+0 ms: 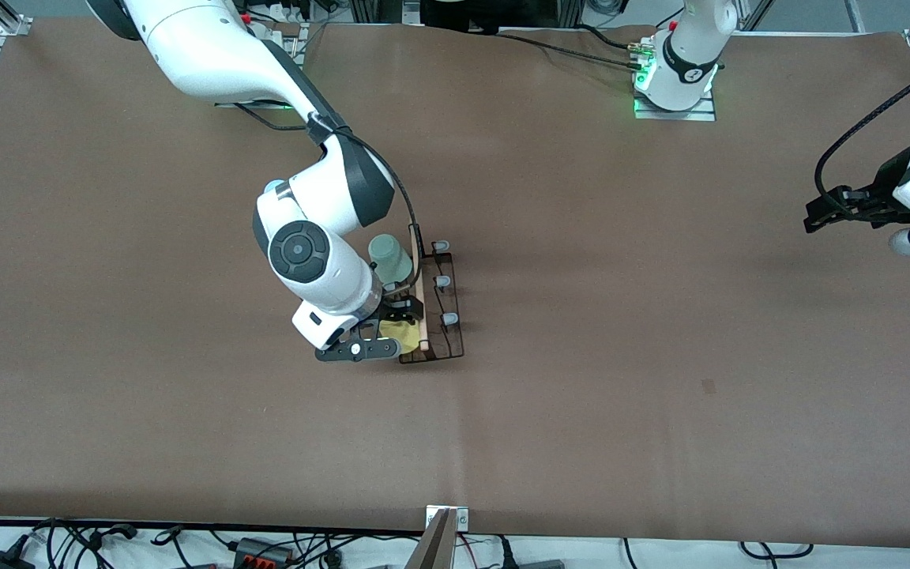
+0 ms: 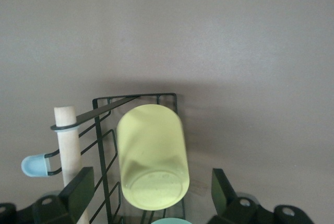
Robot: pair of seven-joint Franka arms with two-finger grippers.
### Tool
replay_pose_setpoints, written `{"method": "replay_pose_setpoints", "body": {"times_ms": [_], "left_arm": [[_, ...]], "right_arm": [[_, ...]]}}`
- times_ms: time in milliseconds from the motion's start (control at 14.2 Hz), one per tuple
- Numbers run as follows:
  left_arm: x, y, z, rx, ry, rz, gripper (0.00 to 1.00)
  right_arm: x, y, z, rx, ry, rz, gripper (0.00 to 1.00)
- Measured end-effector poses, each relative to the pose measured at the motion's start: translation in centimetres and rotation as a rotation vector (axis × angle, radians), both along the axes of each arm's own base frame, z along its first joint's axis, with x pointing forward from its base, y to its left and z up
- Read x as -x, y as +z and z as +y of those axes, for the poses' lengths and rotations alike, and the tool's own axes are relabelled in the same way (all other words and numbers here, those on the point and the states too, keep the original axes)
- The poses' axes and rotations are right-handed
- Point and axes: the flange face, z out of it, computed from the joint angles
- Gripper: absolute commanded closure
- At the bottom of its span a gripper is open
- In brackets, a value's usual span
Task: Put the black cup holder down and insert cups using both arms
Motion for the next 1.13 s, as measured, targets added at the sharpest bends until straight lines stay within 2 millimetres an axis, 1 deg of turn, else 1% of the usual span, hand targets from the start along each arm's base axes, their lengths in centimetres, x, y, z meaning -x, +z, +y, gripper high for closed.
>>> {"method": "replay_pose_setpoints", "body": {"times_ms": [70,141,282,423,634,775,986,1127], "left_arm": [[0.0,0.0,0.0,0.000,0.000,0.000,0.00],[0.0,0.0,0.0,0.000,0.000,0.000,0.00],[0.0,0.0,0.0,0.000,0.000,0.000,0.00],[0.0,0.0,0.1,0.000,0.001,0.000,0.00],[0.0,0.0,0.1,0.000,0.001,0.001,0.00],[0.0,0.0,0.1,0.000,0.001,0.001,0.00],[0.0,-0.1,0.1,0.000,0.001,0.001,0.00],[0.0,-0.1,0.1,0.000,0.001,0.001,0.00]], "right_arm": [[-0.3,0.6,-0.5,0.003,-0.007,-0.009,0.00],[-0.7,1.3,-1.4,0.015,-0.019,-0.014,0.00],[-1.8,3.4,-4.4,0.046,-0.056,-0.019,0.00],[-2.5,6.3,-8.3,0.078,-0.073,0.004,0.00],[-3.2,11.0,-15.0,0.093,-0.061,0.021,0.00],[-3.4,13.6,-18.9,0.093,-0.054,0.016,0.00],[-3.7,16.6,-24.1,0.093,-0.109,-0.007,0.00],[-3.4,17.5,-28.4,0.099,-0.163,0.009,0.00]]}}
